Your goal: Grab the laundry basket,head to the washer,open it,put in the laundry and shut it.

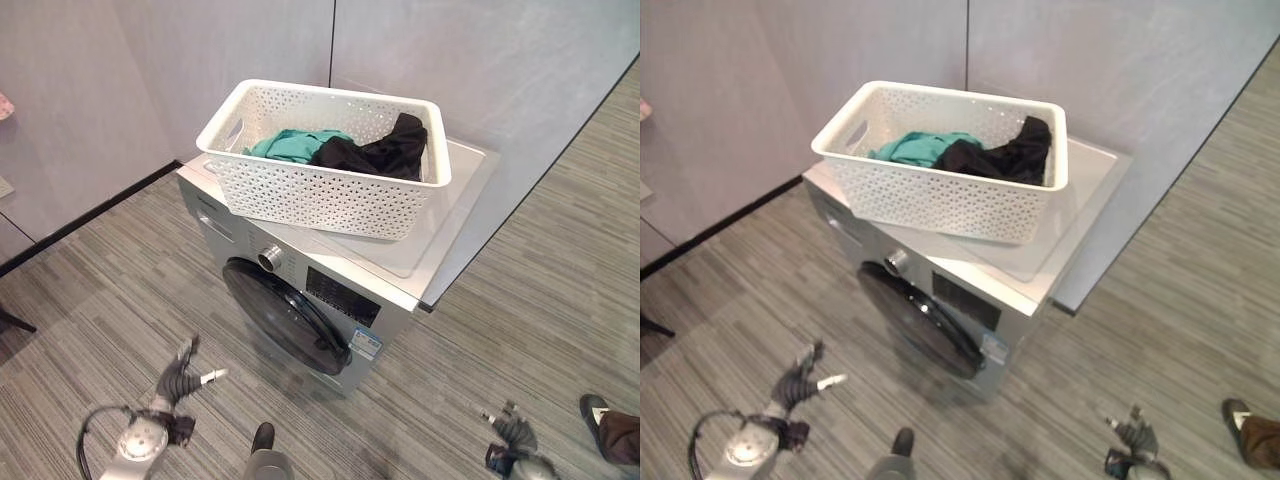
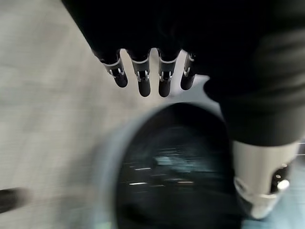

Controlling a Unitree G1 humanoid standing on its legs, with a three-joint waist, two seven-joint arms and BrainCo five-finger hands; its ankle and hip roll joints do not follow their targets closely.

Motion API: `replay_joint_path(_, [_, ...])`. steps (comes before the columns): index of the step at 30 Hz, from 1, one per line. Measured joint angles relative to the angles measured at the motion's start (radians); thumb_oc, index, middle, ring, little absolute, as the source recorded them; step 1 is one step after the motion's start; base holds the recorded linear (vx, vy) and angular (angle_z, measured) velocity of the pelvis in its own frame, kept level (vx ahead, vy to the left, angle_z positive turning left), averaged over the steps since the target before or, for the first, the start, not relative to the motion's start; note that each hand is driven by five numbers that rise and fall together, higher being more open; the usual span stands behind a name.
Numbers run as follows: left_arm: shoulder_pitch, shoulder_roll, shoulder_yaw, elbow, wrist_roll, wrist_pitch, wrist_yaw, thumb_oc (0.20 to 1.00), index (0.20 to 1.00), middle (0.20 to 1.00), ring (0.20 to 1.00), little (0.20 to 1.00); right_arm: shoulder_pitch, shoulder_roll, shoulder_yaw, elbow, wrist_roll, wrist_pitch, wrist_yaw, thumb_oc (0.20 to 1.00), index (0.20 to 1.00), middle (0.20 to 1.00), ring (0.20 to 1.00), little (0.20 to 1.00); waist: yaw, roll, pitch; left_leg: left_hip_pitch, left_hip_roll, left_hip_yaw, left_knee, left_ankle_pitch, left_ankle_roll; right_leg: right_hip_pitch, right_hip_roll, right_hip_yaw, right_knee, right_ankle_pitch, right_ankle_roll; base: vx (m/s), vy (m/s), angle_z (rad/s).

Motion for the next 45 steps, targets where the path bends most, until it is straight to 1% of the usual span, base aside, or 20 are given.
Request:
replay_joint_path(2, [-0.022,-0.04,0.009,0.14,0.003,-0.019,0.014,1.0,1.0,1.0,1.0,1.0,-0.015,0.007,0.047,0.106,-0.019,-0.013,0.01,1.0,1.0,1.0,1.0,1.0,0.0,-0.007,-0.008,0.001,0.001,-0.003,-0.001,0.001,-0.001,0.003,0.0,-0.003,0.0,-0.002,0.001,-0.03,0.024,0.06])
replay_joint_path(3, [-0.052,-0.077,0.007,0.253,0.03,-0.024,0.024,1.0,1.0,1.0,1.0,1.0,-0.04,0.019,0.084,0.204,-0.031,-0.018,0.022,1.0,1.0,1.0,1.0,1.0,0.001,-0.013,-0.019,0.0,0.0,-0.005,-0.004,0.001,-0.001,0.004,0.001,-0.006,0.0,-0.003,0.001,-0.04,0.021,0.07])
replay_joint_path(5, [-0.043,-0.103,-0.004,0.294,0.041,-0.026,0.034,1.0,1.0,1.0,1.0,1.0,-0.044,0.048,0.107,0.252,-0.05,-0.016,0.032,1.0,1.0,1.0,1.0,1.0,0.002,-0.014,-0.024,0.0,0.0,-0.005,-0.008,0.002,-0.001,0.005,0.001,-0.009,0.0,-0.004,0.0,-0.05,0.023,0.05])
replay_joint_path(6, [-0.048,-0.121,-0.005,0.326,0.043,-0.039,0.039,1.0,1.0,1.0,1.0,1.0,-0.048,0.059,0.131,0.289,-0.059,-0.024,0.036,1.0,1.0,1.0,1.0,1.0,0.002,-0.015,-0.026,0.001,0.0,-0.006,-0.01,0.005,-0.003,0.004,0.001,-0.009,0.0,-0.004,0.0,-0.04,0.033,0.04])
replay_joint_path(7, [-0.081,-0.151,-0.01,0.439,0.063,-0.052,0.045,1.0,1.0,1.0,1.0,1.0,-0.074,0.071,0.179,0.367,-0.084,-0.028,0.042,1.0,1.0,1.0,1.0,1.0,0.002,-0.013,-0.037,0.0,0.0,-0.007,-0.014,0.005,-0.004,0.004,0.001,-0.01,0.0,-0.006,-0.002,-0.02,0.032,0.02])
replay_joint_path(8, [-0.088,-0.159,-0.019,0.468,0.07,-0.051,0.044,1.0,1.0,1.0,1.0,1.0,-0.078,0.08,0.195,0.389,-0.088,-0.027,0.044,1.0,1.0,1.0,1.0,1.0,0.001,-0.011,-0.043,0.0,-0.001,-0.006,-0.015,0.004,-0.002,0.004,0.001,-0.01,0.0,-0.008,-0.003,-0.01,0.033,0.02])
replay_joint_path(9, [-0.084,-0.165,-0.034,0.49,0.071,-0.056,0.046,1.0,1.0,1.0,1.0,1.0,-0.074,0.089,0.199,0.406,-0.094,-0.029,0.043,1.0,1.0,1.0,1.0,1.0,0.001,-0.002,-0.044,-0.005,-0.001,-0.007,-0.016,0.003,-0.001,0.004,0.0,-0.01,0.0,-0.01,-0.001,-0.01,0.031,0.01])
replay_joint_path(10, [-0.09,-0.178,-0.031,0.54,0.072,-0.069,0.05,1.0,1.0,1.0,1.0,1.0,-0.078,0.095,0.218,0.431,-0.109,-0.031,0.042,1.0,1.0,1.0,1.0,1.0,0.001,-0.003,-0.05,-0.002,-0.001,-0.007,-0.018,0.003,-0.001,0.007,0.0,-0.01,0.0,-0.011,0.001,0.0,0.037,0.02])
replay_joint_path(11, [-0.109,-0.208,-0.026,0.628,0.072,-0.067,0.055,1.0,1.0,1.0,1.0,1.0,-0.082,0.11,0.246,0.469,-0.13,-0.03,0.042,1.0,1.0,1.0,1.0,1.0,0.001,0.008,-0.061,-0.001,-0.001,-0.007,-0.024,0.003,-0.001,0.008,0.0,-0.011,0.0,-0.012,0.001,0.0,0.033,0.03])
replay_joint_path(12, [-0.109,-0.222,-0.02,0.65,0.071,-0.066,0.056,1.0,1.0,1.0,1.0,1.0,-0.082,0.118,0.259,0.477,-0.139,-0.029,0.042,1.0,1.0,1.0,1.0,1.0,0.0,0.011,-0.069,0.001,-0.001,-0.007,-0.029,0.003,-0.001,0.008,0.0,-0.012,0.0,-0.013,0.002,0.0,0.04,0.05])
replay_joint_path(15, [-0.079,-0.241,-0.022,0.64,0.071,-0.068,0.057,1.0,1.0,1.0,1.0,1.0,-0.065,0.114,0.284,0.482,-0.177,-0.03,0.039,1.0,1.0,1.0,1.0,1.0,0.001,0.021,-0.083,0.0,-0.002,-0.017,-0.03,0.005,-0.001,0.011,0.001,-0.024,0.0,-0.017,0.002,0.0,0.028,0.08])
replay_joint_path(21, [-0.07,-0.243,0.007,0.635,0.069,-0.07,0.065,1.0,1.0,1.0,1.0,1.0,-0.064,0.093,0.332,0.471,-0.246,-0.03,0.04,1.0,1.0,1.0,1.0,1.0,0.003,0.037,-0.102,0.001,-0.008,-0.032,-0.032,0.011,-0.005,0.022,0.002,-0.039,0.0,-0.022,0.006,0.0,0.01,0.08])
replay_joint_path(25, [-0.071,-0.243,0.009,0.634,0.068,-0.076,0.089,1.0,1.0,1.0,1.0,1.0,-0.066,0.087,0.335,0.461,-0.254,-0.029,0.04,1.0,1.0,1.0,1.0,1.0,0.003,0.039,-0.103,0.002,-0.012,-0.033,-0.032,0.011,-0.005,0.025,0.0,-0.041,0.0,-0.022,0.007,0.0,0.0,0.0])
replay_joint_path(32, [-0.07,-0.244,0.007,0.627,0.068,-0.096,0.097,1.0,1.0,1.0,1.0,1.0,-0.087,0.083,0.362,0.459,-0.26,-0.029,0.039,1.0,1.0,1.0,1.0,1.0,0.004,0.039,-0.1,0.001,-0.014,-0.037,-0.032,0.011,-0.005,0.027,0.0,-0.046,0.0,-0.025,0.011,0.0,0.003,0.01])
replay_joint_path(33, [-0.071,-0.244,0.007,0.626,0.068,-0.097,0.097,1.0,1.0,1.0,1.0,1.0,-0.086,0.083,0.363,0.459,-0.262,-0.029,0.039,1.0,1.0,1.0,1.0,1.0,0.004,0.043,-0.096,0.0,-0.014,-0.039,-0.033,0.011,-0.005,0.028,0.0,-0.049,0.0,-0.026,0.011,0.0,0.015,0.07])
replay_joint_path(39, [-0.071,-0.244,0.007,0.627,0.068,-0.098,0.097,1.0,1.0,1.0,1.0,1.0,-0.092,0.084,0.369,0.453,-0.264,-0.029,0.038,1.0,1.0,1.0,1.0,1.0,0.003,0.039,-0.089,-0.002,-0.016,-0.049,-0.034,0.011,-0.005,0.03,0.0,-0.059,0.0,-0.028,0.01,0.0,0.007,0.04])
replay_joint_path(45, [-0.074,-0.245,0.008,0.626,0.058,-0.099,0.097,1.0,1.0,1.0,1.0,1.0,-0.076,0.07,0.357,0.338,-0.239,-0.033,0.039,1.0,1.0,1.0,1.0,1.0,-0.001,0.036,-0.071,-0.001,-0.016,-0.046,-0.041,0.012,-0.005,0.028,-0.001,-0.058,0.0,-0.027,0.009,0.0,0.0,0.0])
